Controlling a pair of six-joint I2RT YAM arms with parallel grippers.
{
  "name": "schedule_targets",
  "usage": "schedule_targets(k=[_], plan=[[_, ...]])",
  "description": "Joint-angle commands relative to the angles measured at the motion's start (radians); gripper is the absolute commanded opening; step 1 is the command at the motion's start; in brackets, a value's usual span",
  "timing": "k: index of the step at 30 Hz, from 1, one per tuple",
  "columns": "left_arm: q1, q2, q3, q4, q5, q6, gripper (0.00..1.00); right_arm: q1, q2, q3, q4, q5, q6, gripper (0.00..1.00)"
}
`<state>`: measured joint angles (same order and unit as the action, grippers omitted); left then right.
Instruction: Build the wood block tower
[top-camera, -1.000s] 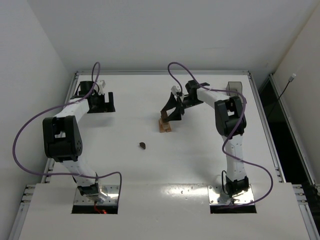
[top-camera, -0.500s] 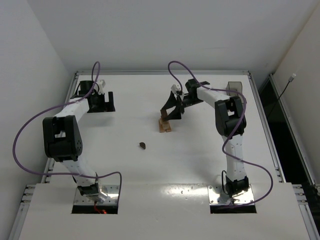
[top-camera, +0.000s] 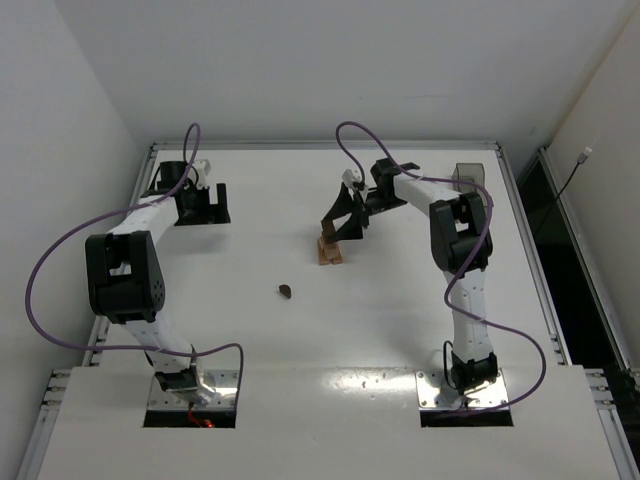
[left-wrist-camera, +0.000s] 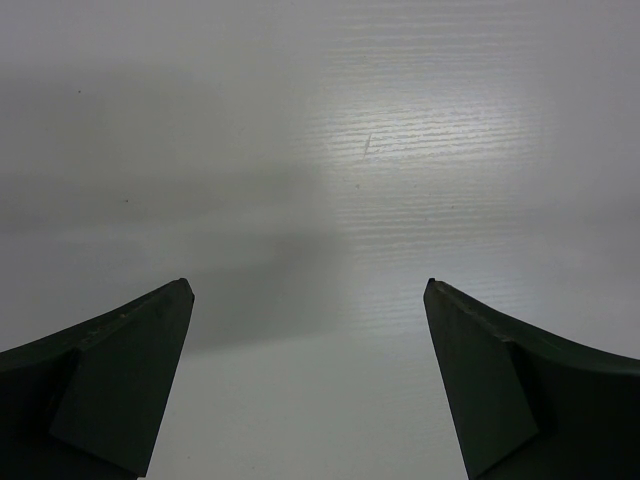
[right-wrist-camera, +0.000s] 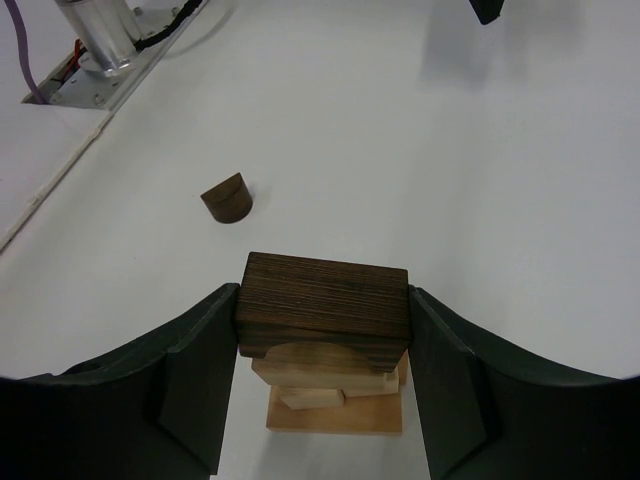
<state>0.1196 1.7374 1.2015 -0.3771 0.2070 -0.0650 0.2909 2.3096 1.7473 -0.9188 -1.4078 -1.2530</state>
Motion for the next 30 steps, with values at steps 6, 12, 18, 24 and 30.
schedule_targets(k=[6,12,18,24,30], plan=[[0.011,0.005,0.035,0.001,0.008,-0.012,1.00,0.016,0.005,0.037,-0.002,-0.189,-0.040,0.26],[0.011,0.005,0.035,0.001,0.008,-0.012,1.00,0.016,0.005,0.037,-0.012,-0.189,-0.040,0.28],[0.011,0.005,0.035,0.001,0.008,-0.012,1.00,0.016,0.005,0.037,-0.022,-0.189,-0.040,0.29],[0.011,0.005,0.035,0.001,0.008,-0.012,1.00,0.016,0.005,0.046,-0.022,-0.189,-0.040,0.32],[0.011,0.005,0.035,0.001,0.008,-0.012,1.00,0.016,0.034,0.078,-0.055,-0.189,-0.040,0.35]])
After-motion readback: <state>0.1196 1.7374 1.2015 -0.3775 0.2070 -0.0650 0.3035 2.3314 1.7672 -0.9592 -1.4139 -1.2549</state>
